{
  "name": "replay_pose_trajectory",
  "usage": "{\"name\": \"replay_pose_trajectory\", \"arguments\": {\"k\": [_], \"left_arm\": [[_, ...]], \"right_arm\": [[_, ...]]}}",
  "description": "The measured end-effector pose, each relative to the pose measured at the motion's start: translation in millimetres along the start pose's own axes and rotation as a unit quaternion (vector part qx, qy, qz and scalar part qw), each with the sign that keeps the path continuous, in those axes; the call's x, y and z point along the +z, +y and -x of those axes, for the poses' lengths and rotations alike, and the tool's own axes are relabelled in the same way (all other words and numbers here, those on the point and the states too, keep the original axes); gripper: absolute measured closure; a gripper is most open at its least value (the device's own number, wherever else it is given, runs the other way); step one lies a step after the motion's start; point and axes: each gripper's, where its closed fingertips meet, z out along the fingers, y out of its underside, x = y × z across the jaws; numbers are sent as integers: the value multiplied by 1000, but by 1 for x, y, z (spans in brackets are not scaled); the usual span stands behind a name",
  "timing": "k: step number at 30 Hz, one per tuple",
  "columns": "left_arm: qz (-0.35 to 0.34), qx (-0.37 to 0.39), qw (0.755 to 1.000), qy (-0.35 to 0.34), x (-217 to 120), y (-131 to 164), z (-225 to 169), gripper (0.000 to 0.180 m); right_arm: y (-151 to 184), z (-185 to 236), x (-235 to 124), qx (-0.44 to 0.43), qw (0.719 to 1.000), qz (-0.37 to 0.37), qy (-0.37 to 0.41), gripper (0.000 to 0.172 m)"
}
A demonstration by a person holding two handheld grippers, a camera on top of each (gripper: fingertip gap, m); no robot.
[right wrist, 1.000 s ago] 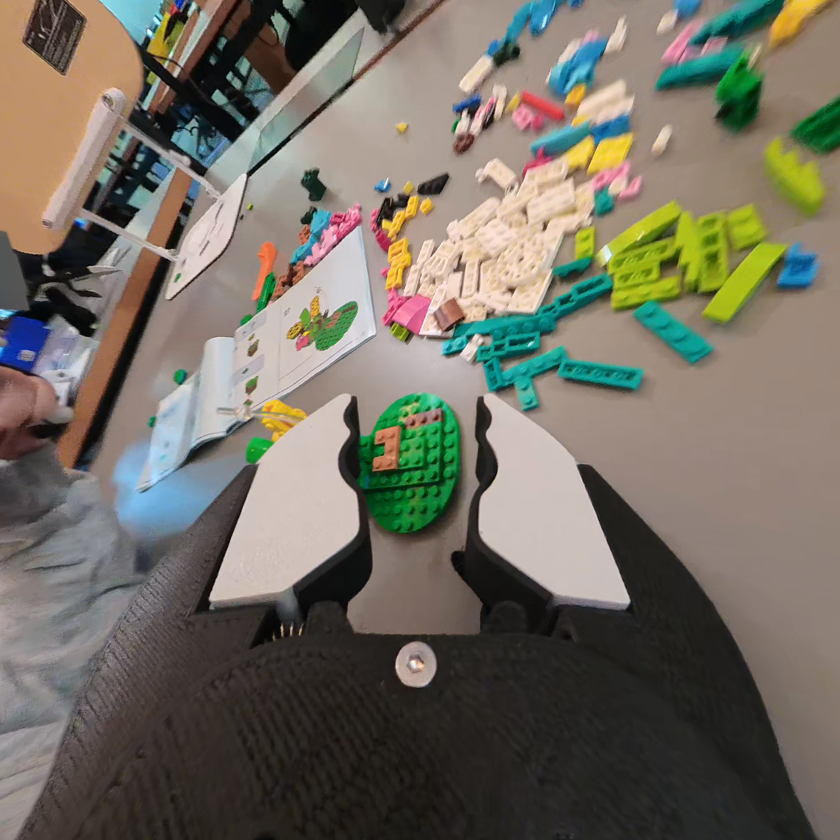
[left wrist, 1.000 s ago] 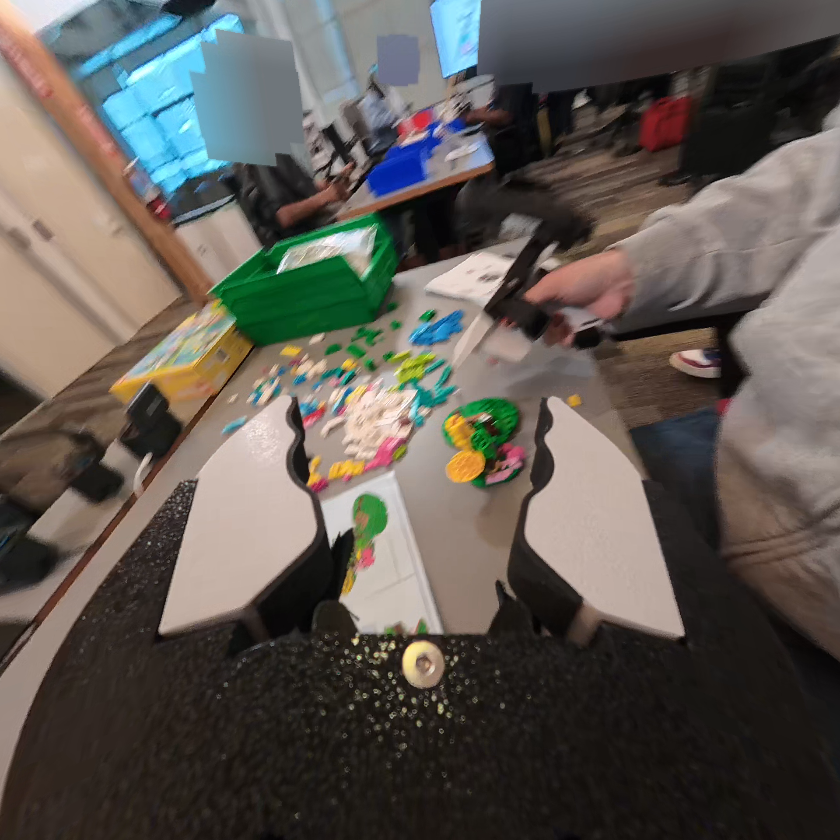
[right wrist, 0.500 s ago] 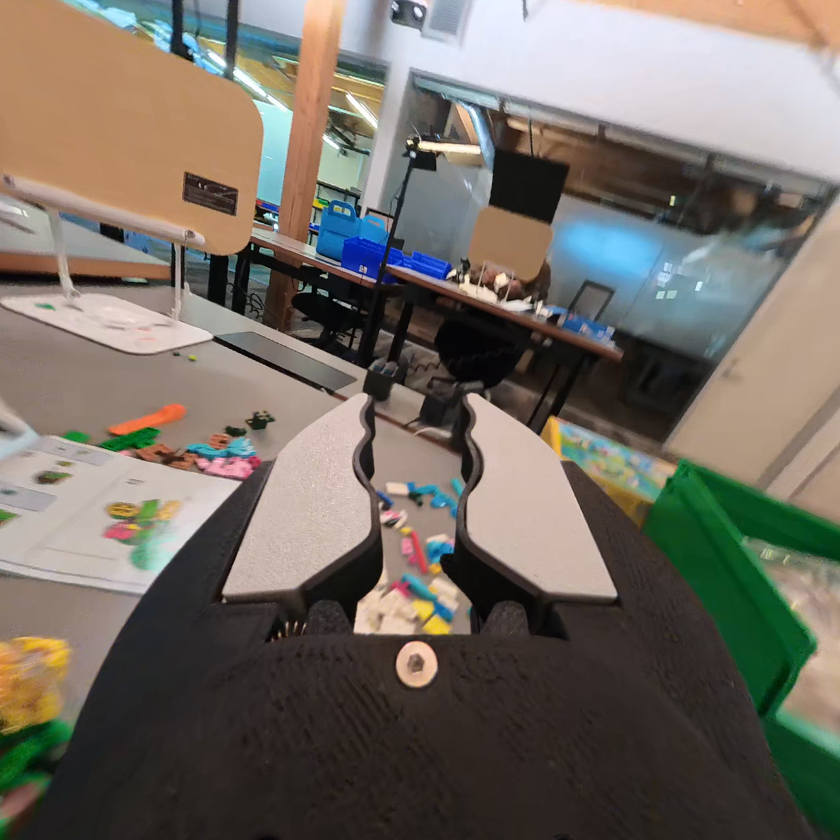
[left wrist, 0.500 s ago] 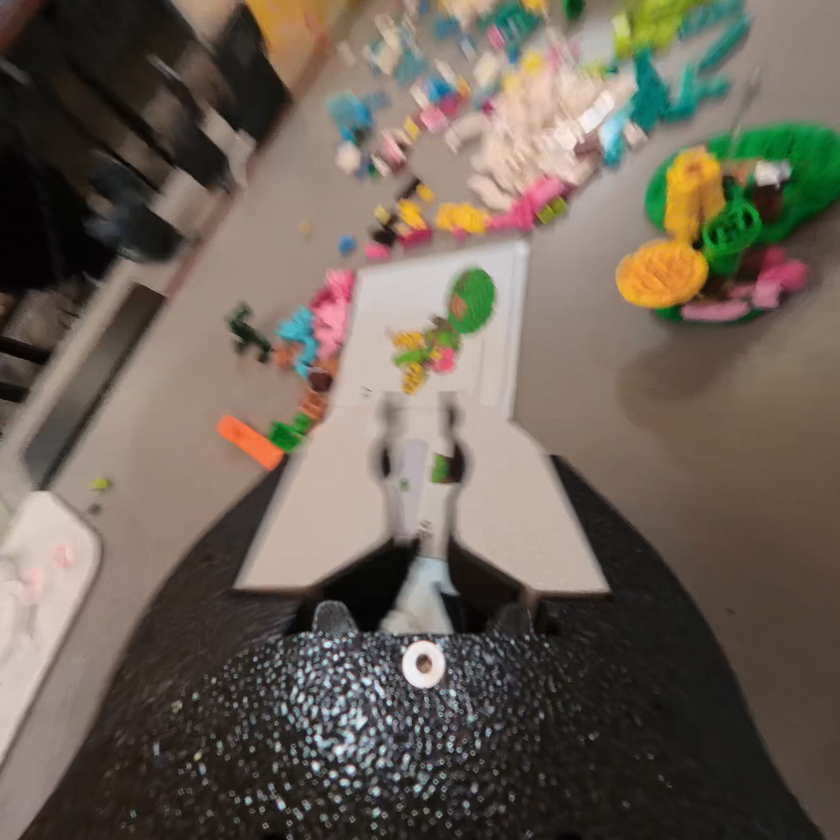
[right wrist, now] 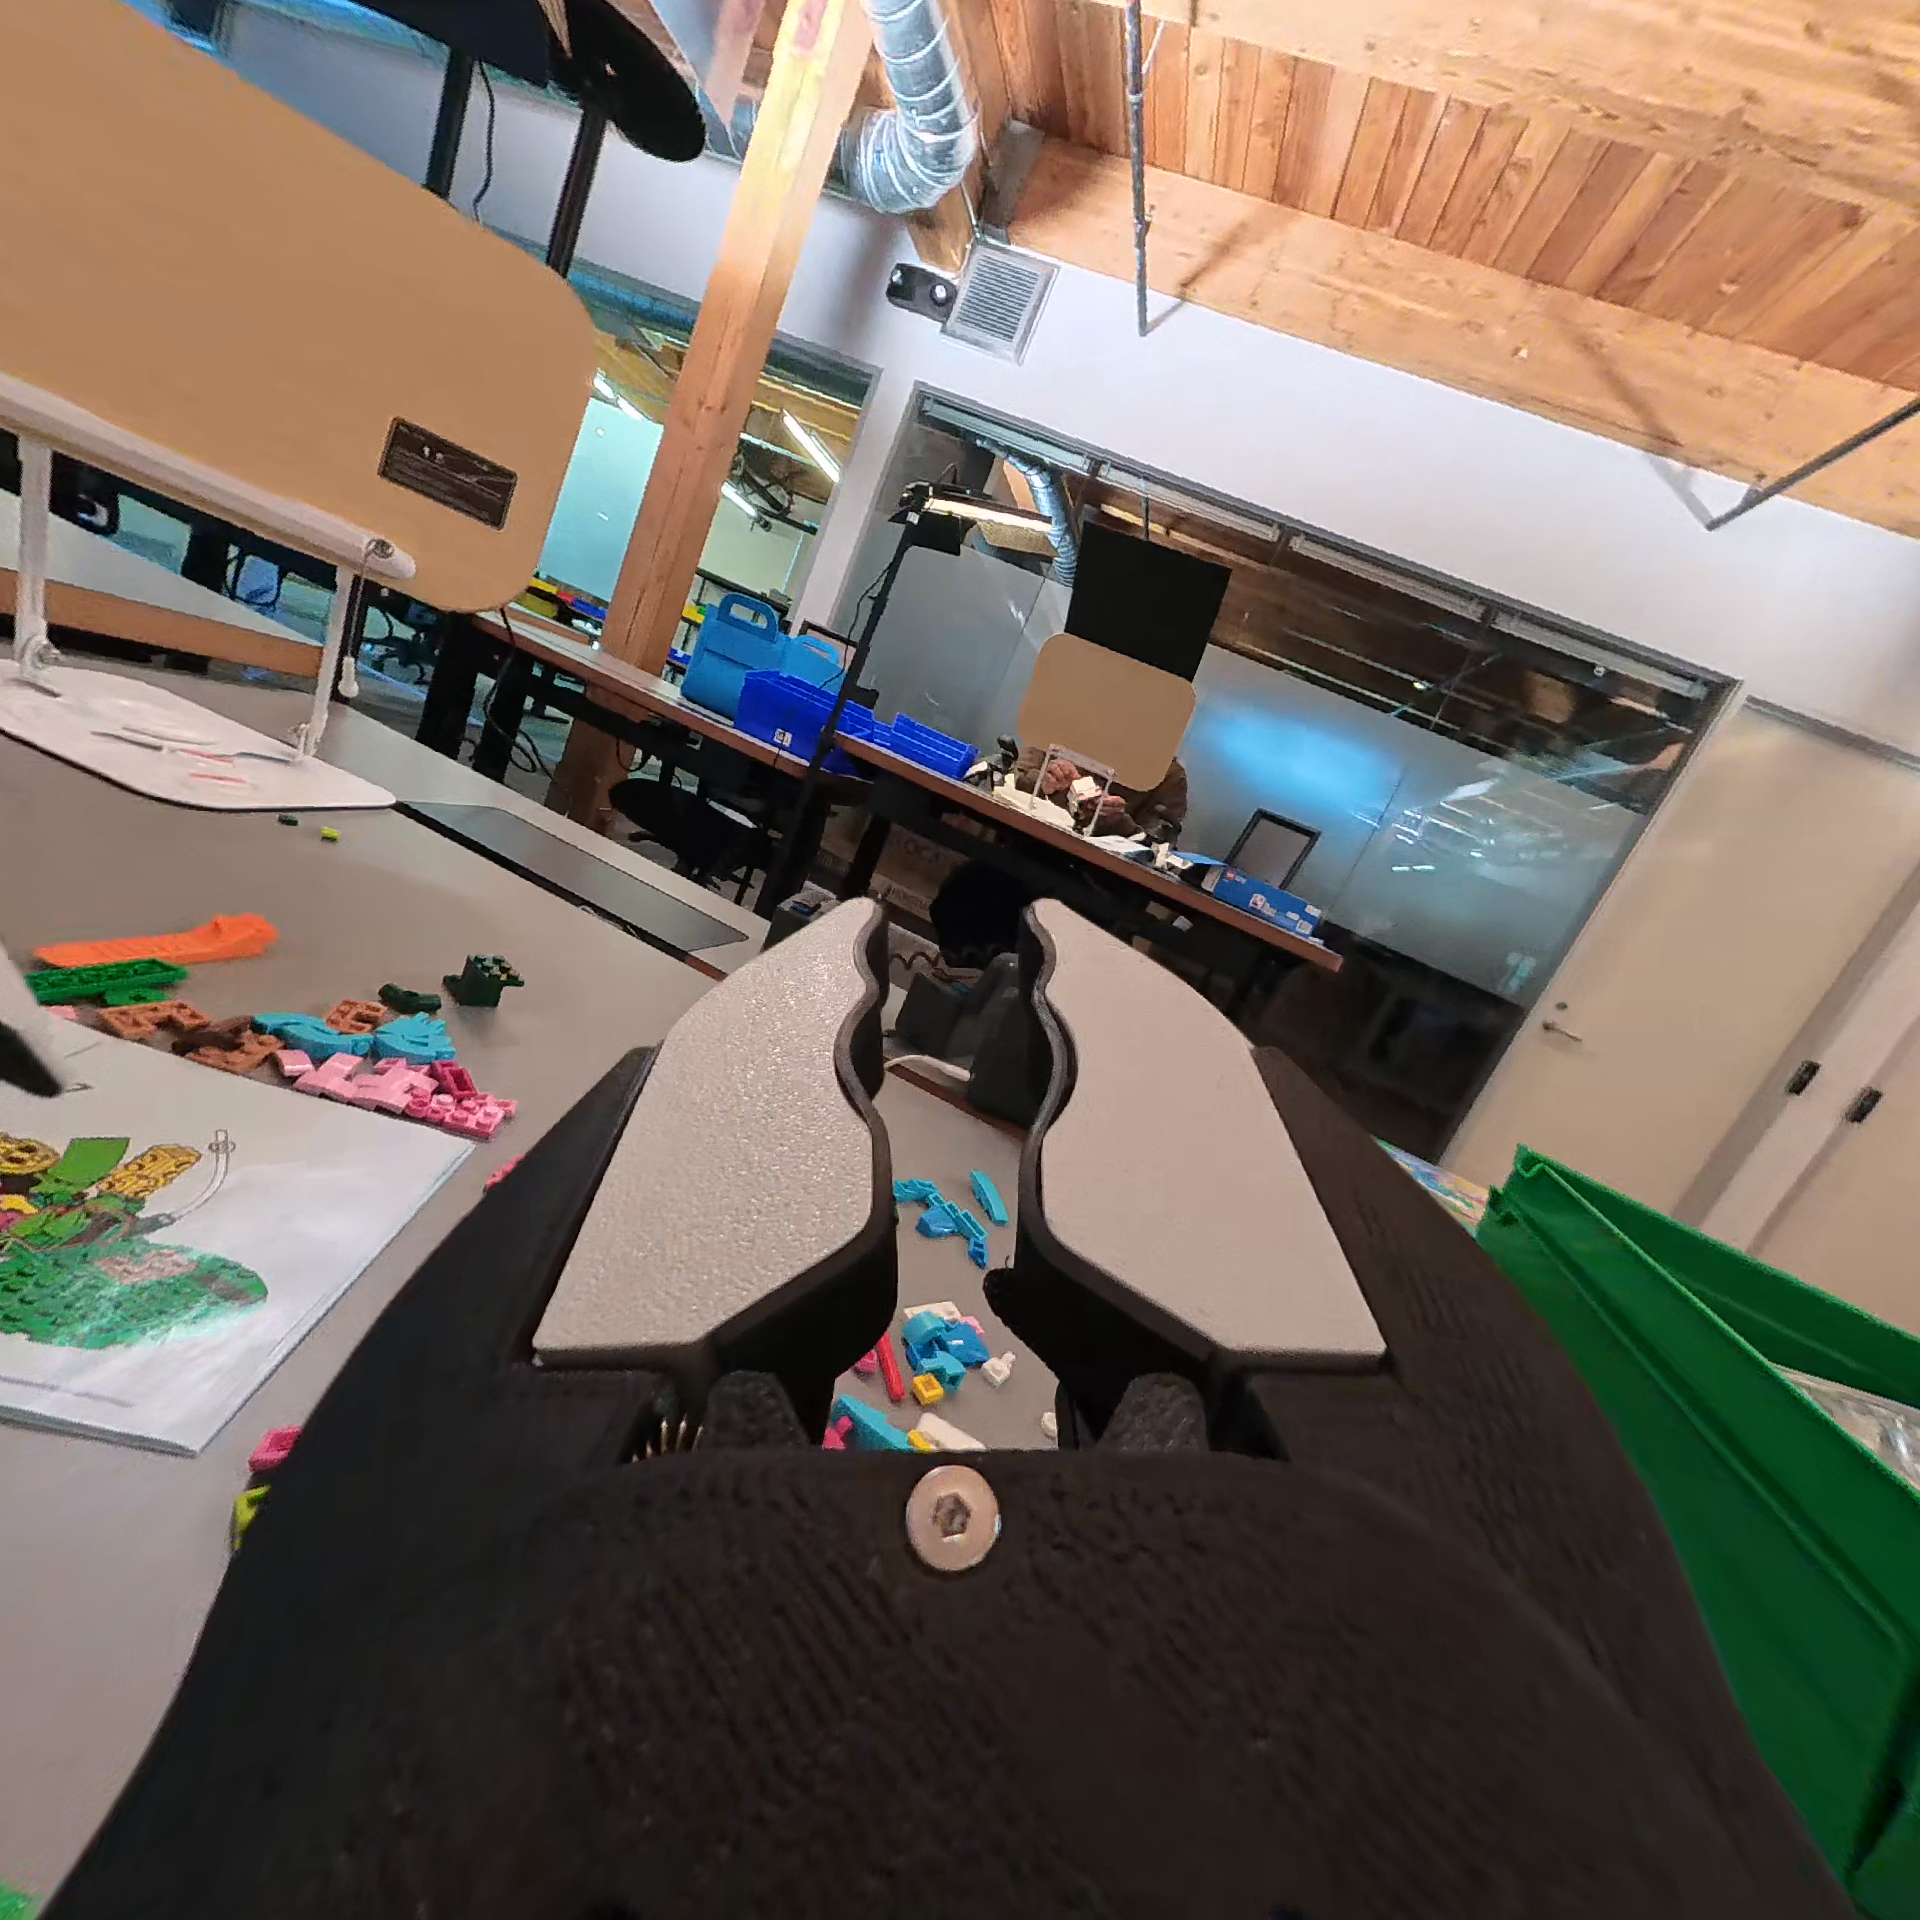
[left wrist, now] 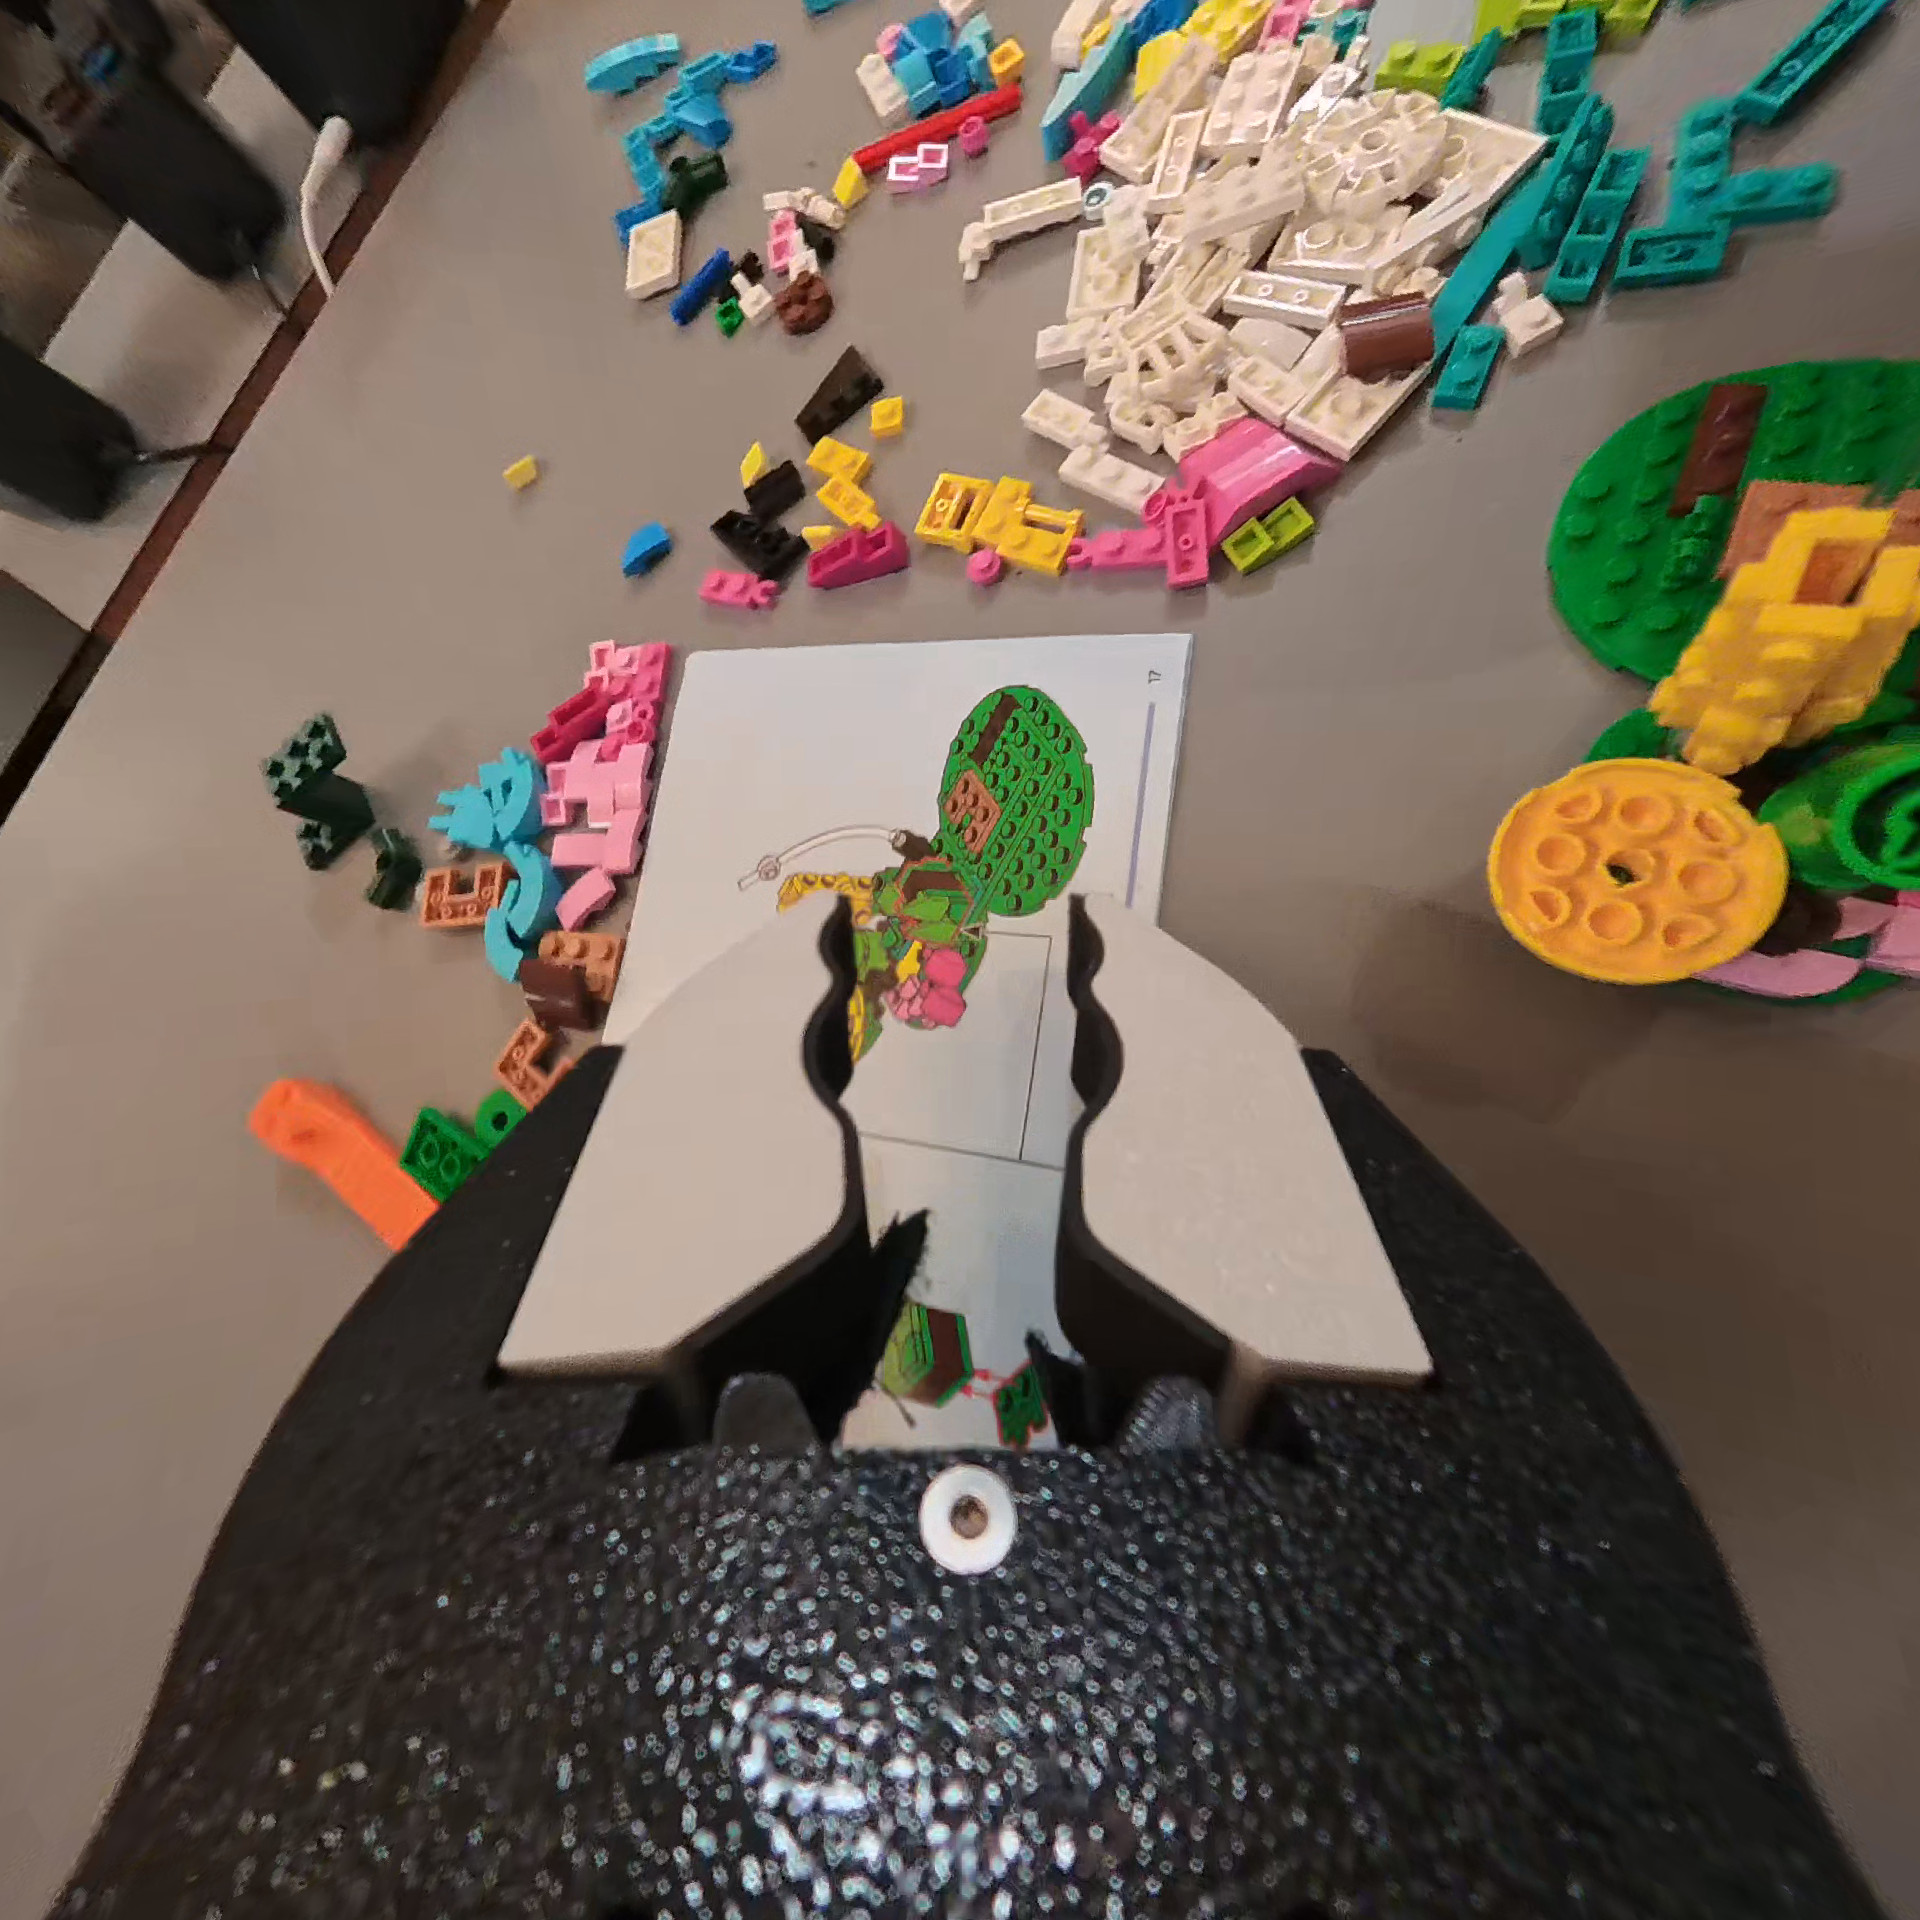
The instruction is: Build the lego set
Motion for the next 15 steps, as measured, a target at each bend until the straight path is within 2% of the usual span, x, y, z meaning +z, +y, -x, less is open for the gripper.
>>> {"name": "replay_pose_trajectory", "arguments": {"k": [3,7,15], "left_arm": [[11,10,999,28,5,1,-7,144],[12,3,996,94,7,1,-25,139],[31,22,995,88,14,0,-30,154]], "right_arm": [[0,6,2,2,1000,2,-10,151],[1,11,4,-2,1000,5,-19,150],[6,8,7,13,999,25,-14,150]]}}
